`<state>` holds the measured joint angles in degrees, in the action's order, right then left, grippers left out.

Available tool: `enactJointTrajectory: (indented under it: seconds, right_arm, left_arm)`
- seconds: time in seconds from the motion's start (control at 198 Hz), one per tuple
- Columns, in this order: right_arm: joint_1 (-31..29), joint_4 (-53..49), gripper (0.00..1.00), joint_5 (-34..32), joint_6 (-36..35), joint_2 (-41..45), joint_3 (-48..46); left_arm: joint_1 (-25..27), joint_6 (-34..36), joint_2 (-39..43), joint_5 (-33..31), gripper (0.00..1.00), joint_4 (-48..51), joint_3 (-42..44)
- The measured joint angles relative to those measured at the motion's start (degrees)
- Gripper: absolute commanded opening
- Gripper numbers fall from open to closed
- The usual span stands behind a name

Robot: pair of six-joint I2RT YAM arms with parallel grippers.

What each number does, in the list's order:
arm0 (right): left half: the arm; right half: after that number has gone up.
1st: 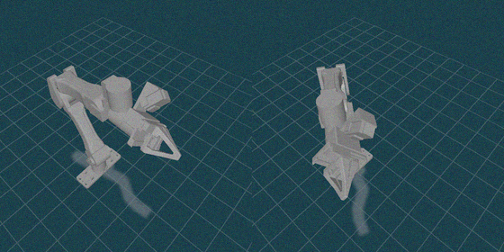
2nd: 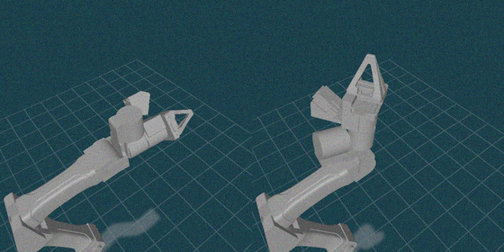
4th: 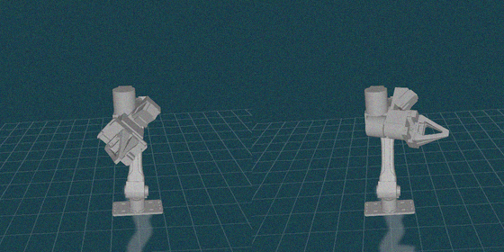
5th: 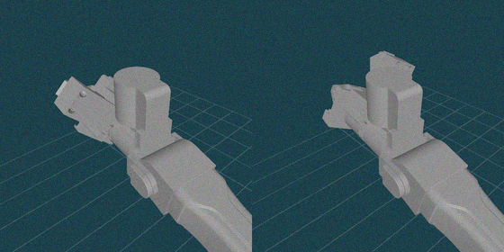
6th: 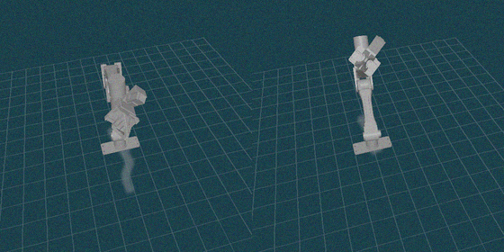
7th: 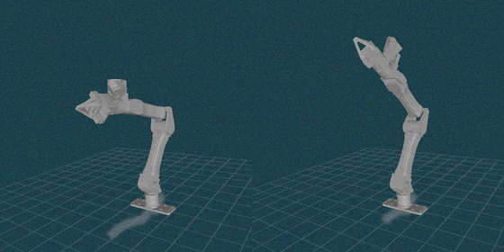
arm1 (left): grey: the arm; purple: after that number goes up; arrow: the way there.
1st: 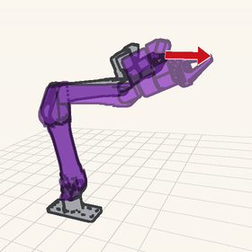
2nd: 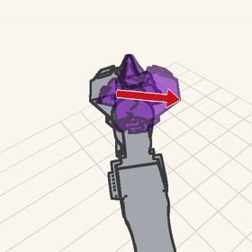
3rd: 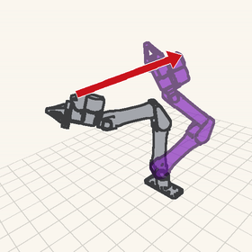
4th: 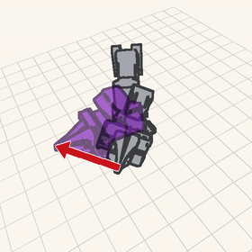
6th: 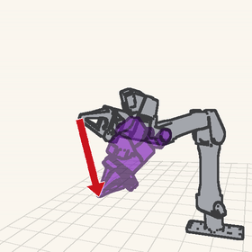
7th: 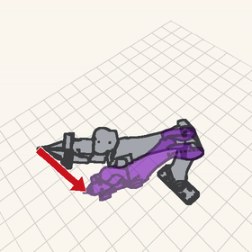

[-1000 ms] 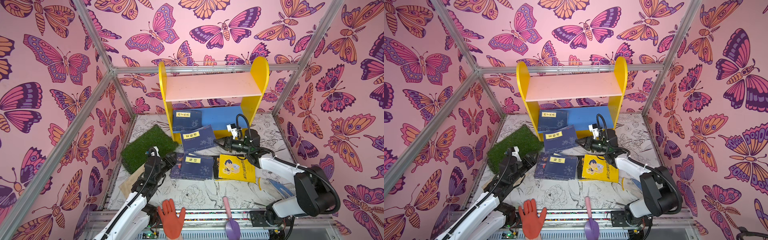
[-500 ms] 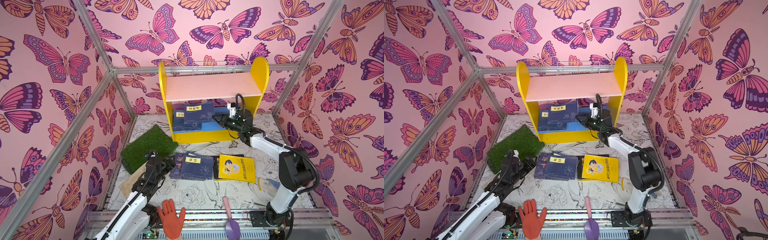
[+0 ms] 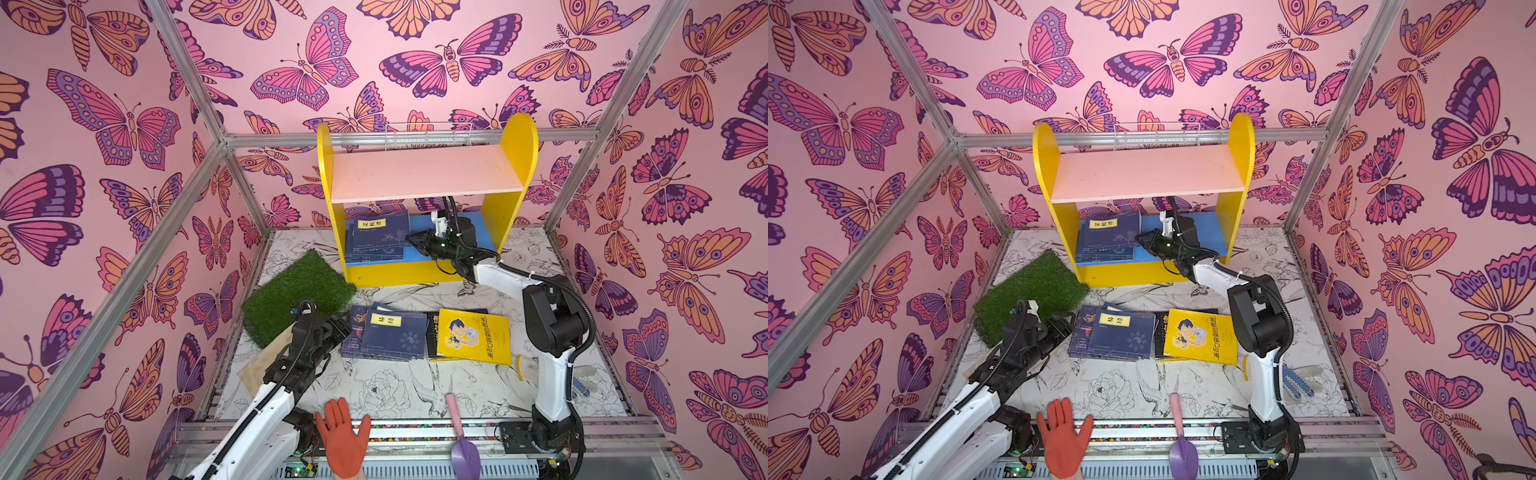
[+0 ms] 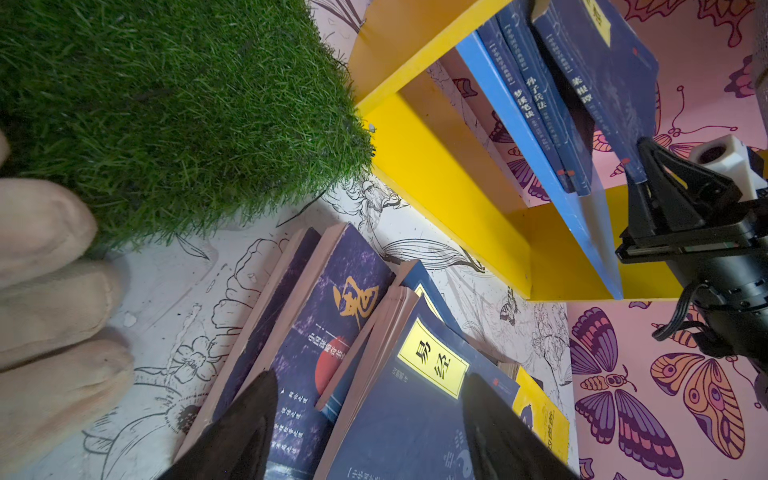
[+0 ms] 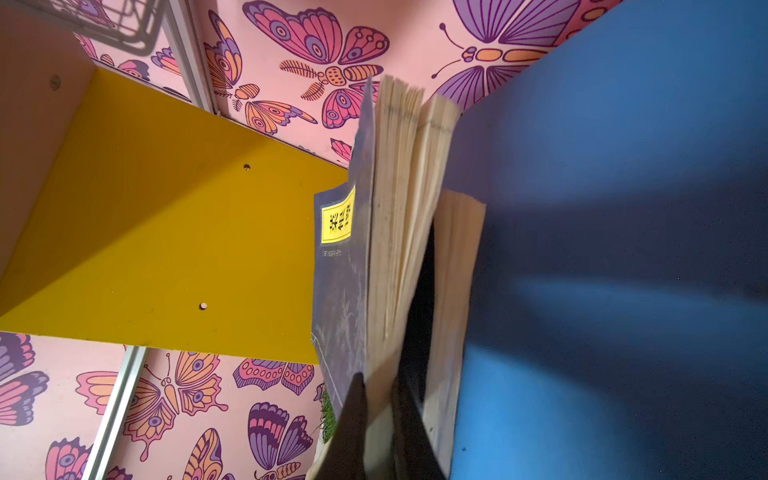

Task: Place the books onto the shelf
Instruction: 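Lower the book onto the books on the shelf and open right gripper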

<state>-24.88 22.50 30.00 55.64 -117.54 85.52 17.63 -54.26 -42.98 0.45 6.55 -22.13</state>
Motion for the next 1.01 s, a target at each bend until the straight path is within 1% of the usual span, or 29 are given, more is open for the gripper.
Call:
enactJointTrajectory:
  seconds: [0.237, 0.596, 0.697, 0.818, 0.914, 1.005]
  right_arm:
    - [-1.2, 0.1, 0.00, -0.1, 0.8, -2.0, 0.4]
    - [-3.2, 0.2, 0.01, -1.0, 1.4, -2.1, 0.4]
    - [-3.3, -0.7, 0.06, -1.6, 1.3, -2.1, 0.7]
    - [-3.6, -3.8, 0.19, -2.8, -0.2, -2.1, 2.1]
    - [-4.3, -7.4, 0.30, -4.5, -2.8, -2.1, 4.0]
    - [-5.2, -11.9, 0.36, -6.4, -6.2, -2.0, 6.7]
  left_arm:
    - [0.0, 0.0, -0.2, 0.0, 0.73, 0.0, 0.0]
    - [0.0, 0.0, -0.2, 0.2, 0.72, 0.9, 0.0]
    - [0.0, 0.0, -0.2, 0.2, 0.73, 1.0, 0.0]
    - [0.0, 0.0, -0.2, 0.2, 0.73, 1.0, 0.0]
    - [0.0, 0.0, -0.2, 0.2, 0.73, 1.0, 0.0]
    - [0.0, 0.0, -0.2, 0.4, 0.73, 1.0, 0.0]
